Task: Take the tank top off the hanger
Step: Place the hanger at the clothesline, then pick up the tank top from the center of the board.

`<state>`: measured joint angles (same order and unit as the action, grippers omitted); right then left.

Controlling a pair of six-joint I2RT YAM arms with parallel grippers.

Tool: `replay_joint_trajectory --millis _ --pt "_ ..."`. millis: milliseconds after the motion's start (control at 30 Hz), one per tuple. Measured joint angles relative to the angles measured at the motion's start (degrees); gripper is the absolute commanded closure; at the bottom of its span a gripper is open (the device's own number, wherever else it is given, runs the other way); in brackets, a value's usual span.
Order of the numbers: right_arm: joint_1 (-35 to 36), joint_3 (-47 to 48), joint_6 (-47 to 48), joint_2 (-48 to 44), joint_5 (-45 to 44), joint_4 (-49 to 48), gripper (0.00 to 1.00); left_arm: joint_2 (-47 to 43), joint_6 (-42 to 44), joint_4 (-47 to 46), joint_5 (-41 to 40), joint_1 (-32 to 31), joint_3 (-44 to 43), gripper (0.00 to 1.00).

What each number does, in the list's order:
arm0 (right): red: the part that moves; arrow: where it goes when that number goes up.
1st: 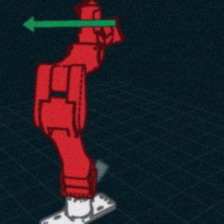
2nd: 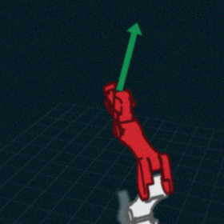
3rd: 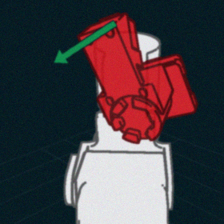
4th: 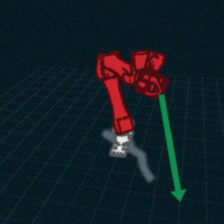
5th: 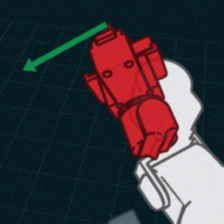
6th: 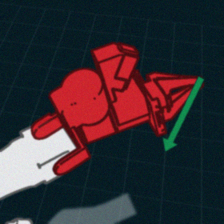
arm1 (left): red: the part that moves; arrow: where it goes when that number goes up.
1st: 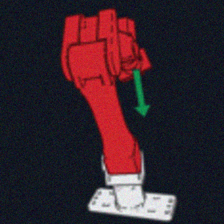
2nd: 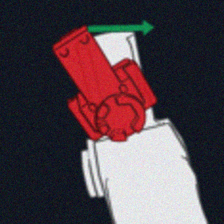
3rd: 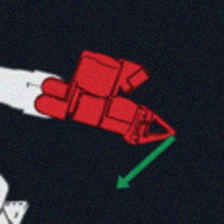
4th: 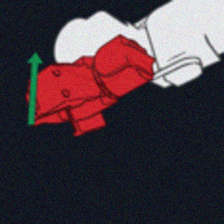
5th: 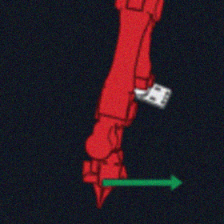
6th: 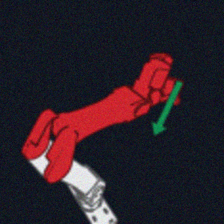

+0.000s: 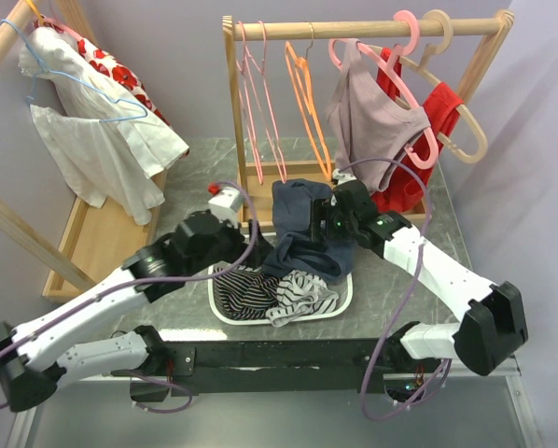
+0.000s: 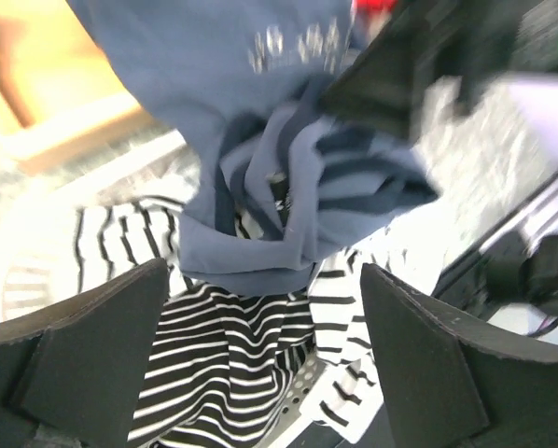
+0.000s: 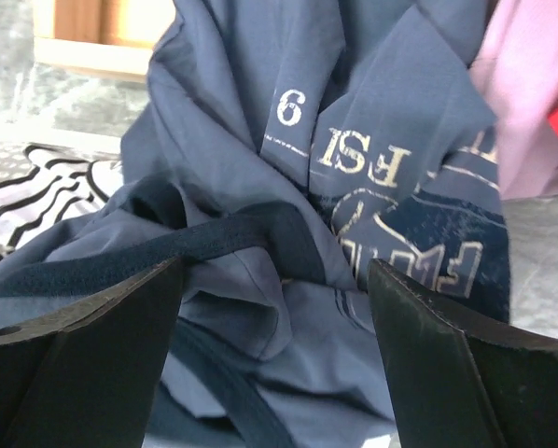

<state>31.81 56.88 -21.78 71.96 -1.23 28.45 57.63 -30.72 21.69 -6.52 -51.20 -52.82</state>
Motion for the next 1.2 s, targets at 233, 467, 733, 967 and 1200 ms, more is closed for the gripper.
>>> replay_joint_trajectory --millis 233,467,733,967,1200 --pt "-0.2 0.0 -0.9 5.1 -0.6 -3.2 0.16 -3.9 0.0 2.1 -4.8 0.3 -3.4 0.08" --pt "-0.4 1.2 -1.4 11.0 -1.2 -5.9 0.68 -3.0 0.1 3.5 -5.5 0.9 -3.5 0.07" --pt "-0.9 -1.0 -1.0 9.3 -0.4 -7.9 1.00 -2.1 0.9 3.3 -5.4 1.7 -3.6 0.08" --pt "-0.9 -1.2 0.6 1.2 0.8 -7.8 1.00 -1.1 1.9 3.0 -5.4 1.9 -4.4 0.07" --pt "-0.9 -1.1 3.1 -13.9 2.6 -5.9 1.00 -1.1 2.9 2.5 -6.0 2.7 -6.6 0.03"
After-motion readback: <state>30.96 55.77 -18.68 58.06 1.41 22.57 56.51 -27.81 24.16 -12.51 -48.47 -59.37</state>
